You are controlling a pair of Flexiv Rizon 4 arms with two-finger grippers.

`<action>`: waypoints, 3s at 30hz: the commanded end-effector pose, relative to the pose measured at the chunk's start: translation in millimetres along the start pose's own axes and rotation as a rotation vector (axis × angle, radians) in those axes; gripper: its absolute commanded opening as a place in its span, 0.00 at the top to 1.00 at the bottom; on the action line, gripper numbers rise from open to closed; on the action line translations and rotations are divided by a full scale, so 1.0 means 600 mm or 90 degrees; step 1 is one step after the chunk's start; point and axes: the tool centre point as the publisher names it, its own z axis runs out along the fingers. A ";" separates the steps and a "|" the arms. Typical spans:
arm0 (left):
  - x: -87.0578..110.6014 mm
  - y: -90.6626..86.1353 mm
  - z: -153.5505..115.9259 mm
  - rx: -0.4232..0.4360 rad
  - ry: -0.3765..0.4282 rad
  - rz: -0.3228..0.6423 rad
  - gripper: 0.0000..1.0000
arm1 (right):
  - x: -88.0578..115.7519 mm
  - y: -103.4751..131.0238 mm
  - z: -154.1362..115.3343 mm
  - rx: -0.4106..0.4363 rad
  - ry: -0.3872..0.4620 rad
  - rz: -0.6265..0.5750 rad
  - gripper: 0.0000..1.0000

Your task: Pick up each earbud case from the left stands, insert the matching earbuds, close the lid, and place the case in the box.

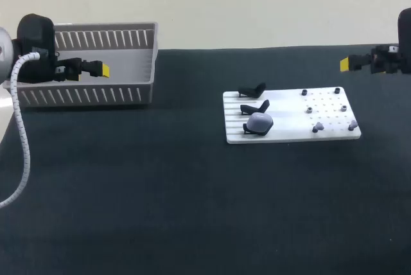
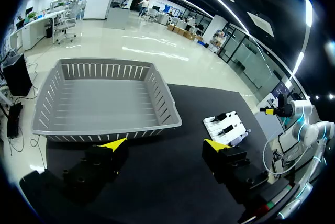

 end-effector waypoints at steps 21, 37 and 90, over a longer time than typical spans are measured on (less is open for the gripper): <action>0.000 0.000 0.000 0.000 0.000 0.000 0.00 | 0.000 0.000 0.000 0.000 0.000 0.000 0.00; 0.008 -0.056 -0.015 0.231 -0.059 0.175 0.00 | 0.000 0.000 0.000 0.000 0.000 0.000 0.00; 0.054 -0.206 0.072 0.499 -0.013 0.638 0.00 | 0.000 0.000 0.000 0.000 0.000 0.000 0.00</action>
